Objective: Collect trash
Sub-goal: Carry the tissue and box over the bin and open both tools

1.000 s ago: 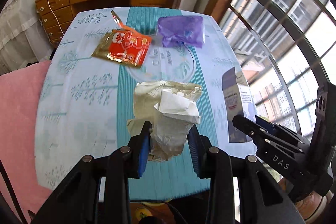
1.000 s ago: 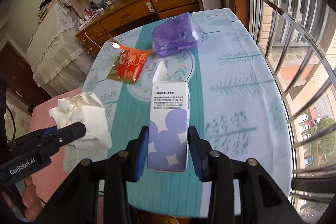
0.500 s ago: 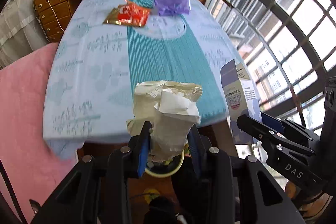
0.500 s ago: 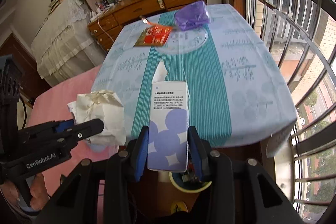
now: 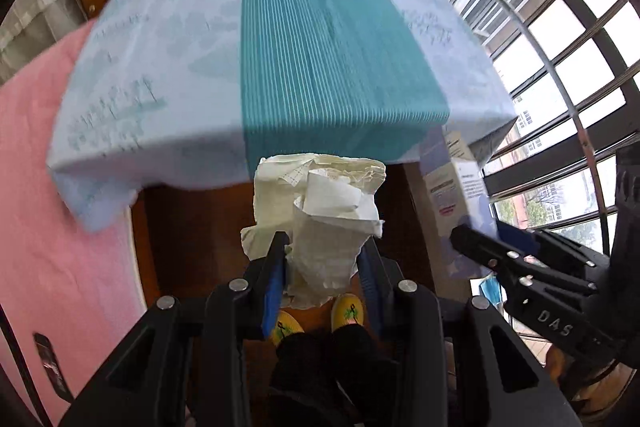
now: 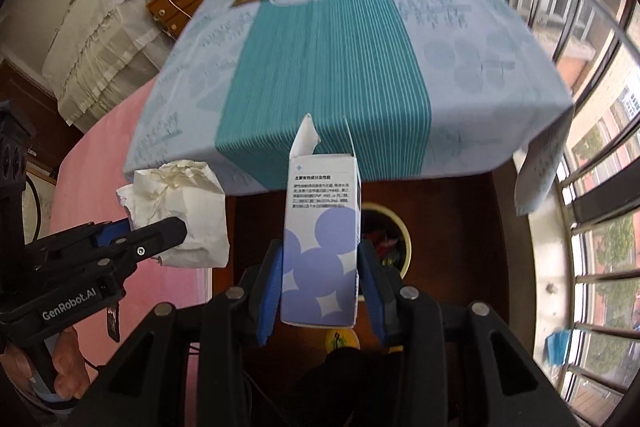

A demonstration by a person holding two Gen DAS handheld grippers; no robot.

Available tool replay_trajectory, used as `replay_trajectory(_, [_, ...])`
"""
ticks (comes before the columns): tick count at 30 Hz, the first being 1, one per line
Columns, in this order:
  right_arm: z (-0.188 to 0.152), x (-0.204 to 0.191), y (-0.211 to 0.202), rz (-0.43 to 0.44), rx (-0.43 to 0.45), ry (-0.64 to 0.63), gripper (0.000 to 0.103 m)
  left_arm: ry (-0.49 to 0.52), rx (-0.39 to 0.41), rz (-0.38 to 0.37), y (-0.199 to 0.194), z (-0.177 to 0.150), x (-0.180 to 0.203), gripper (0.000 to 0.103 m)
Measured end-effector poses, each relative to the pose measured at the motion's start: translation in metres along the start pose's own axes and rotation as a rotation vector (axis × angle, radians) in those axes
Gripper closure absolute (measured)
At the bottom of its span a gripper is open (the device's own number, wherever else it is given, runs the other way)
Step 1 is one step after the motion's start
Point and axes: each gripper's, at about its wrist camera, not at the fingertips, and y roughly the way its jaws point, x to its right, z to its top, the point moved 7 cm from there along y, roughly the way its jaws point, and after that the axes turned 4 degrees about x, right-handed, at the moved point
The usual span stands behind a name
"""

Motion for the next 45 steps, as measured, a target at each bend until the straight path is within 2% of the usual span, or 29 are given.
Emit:
replay_trajectory(6, [-0.042, 0.037, 0.065, -0.001, -0.100, 0.041, 0.066, -0.057, -0.081, 0.027, 0.078, -0.040, -0.001, 0.071])
replay_trajectory(12, [-0.066, 0.072, 0.128, -0.014, -0.132, 0.064, 0.066, -0.089, -0.125, 0.041, 0.154, -0.066, -0.005, 0.071])
replay_trajectory(18, [-0.077, 0.098, 0.180, -0.030, -0.120, 0.081, 0.066, -0.100, -0.150, 0.047, 0.227, -0.077, -0.011, 0.070])
replay_trajectory(23, [-0.083, 0.111, 0.215, -0.043, -0.115, 0.086, 0.066, -0.093, -0.131, 0.059, 0.272, -0.070, -0.021, 0.065])
replay_trajectory(24, [-0.084, 0.113, 0.222, -0.045, -0.115, 0.085, 0.066, -0.089, -0.127, 0.065, 0.277, -0.068, -0.023, 0.062])
replay_trajectory(25, [-0.086, 0.115, 0.228, -0.047, -0.115, 0.084, 0.066, -0.085, -0.126, 0.068, 0.283, -0.066, -0.025, 0.054])
replay_trajectory(26, [-0.086, 0.117, 0.232, -0.049, -0.116, 0.084, 0.066, -0.081, -0.128, 0.071, 0.288, -0.066, -0.027, 0.042])
replay_trajectory(28, [-0.088, 0.118, 0.240, -0.052, -0.117, 0.082, 0.066, -0.075, -0.127, 0.087, 0.297, -0.068, -0.028, 0.028])
replay_trajectory(34, [-0.087, 0.112, 0.261, -0.057, -0.131, 0.075, 0.066, -0.084, -0.118, 0.155, 0.297, -0.070, -0.051, 0.020])
replay_trajectory(39, [-0.084, 0.103, 0.272, -0.051, -0.134, 0.059, 0.066, -0.128, -0.102, 0.161, 0.289, -0.069, -0.067, 0.019])
replay_trajectory(45, [-0.077, 0.082, 0.277, -0.025, -0.152, 0.052, 0.065, -0.182, -0.045, 0.198, 0.256, -0.069, -0.085, 0.019])
